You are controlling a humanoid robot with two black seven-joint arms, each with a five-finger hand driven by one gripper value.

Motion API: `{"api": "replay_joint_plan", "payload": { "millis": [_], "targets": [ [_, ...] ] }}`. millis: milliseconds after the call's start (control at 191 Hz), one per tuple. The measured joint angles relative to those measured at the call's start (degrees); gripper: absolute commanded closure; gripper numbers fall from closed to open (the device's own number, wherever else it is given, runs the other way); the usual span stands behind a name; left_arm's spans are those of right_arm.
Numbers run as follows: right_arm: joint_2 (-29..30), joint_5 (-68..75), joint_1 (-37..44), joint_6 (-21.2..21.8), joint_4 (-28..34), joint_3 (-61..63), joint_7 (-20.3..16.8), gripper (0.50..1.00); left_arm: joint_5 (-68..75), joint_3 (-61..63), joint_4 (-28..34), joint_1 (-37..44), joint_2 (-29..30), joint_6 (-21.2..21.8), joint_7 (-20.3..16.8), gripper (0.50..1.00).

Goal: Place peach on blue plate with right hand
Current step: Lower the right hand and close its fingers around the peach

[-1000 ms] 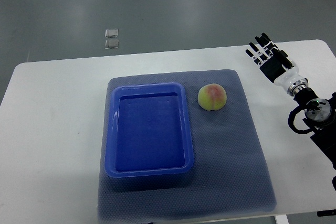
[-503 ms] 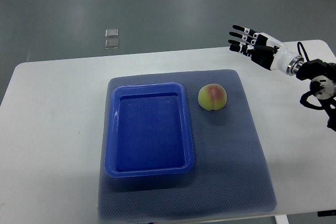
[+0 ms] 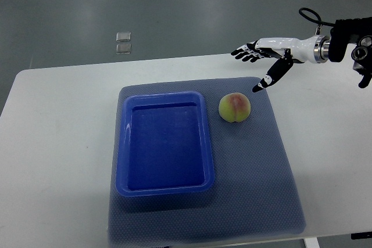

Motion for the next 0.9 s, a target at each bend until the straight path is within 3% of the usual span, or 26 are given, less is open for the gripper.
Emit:
{"api": "replay_joint_plan", "payload": {
  "millis": [236,901],
  "targets": [
    [0.6,-1.94,-1.1,-3.61,0.54,-2.86,-1.83,0.566,-0.1,0.03,0.0,-0.01,0.0,0.0,0.0,0.5],
    [6.32,-5.87,-7.12,-11.15,-0.03,-3.29,-0.44,0.574,-0.1,0.04,0.02,-0.01,0.0,0.02,0.0,0.5]
  ]
}}
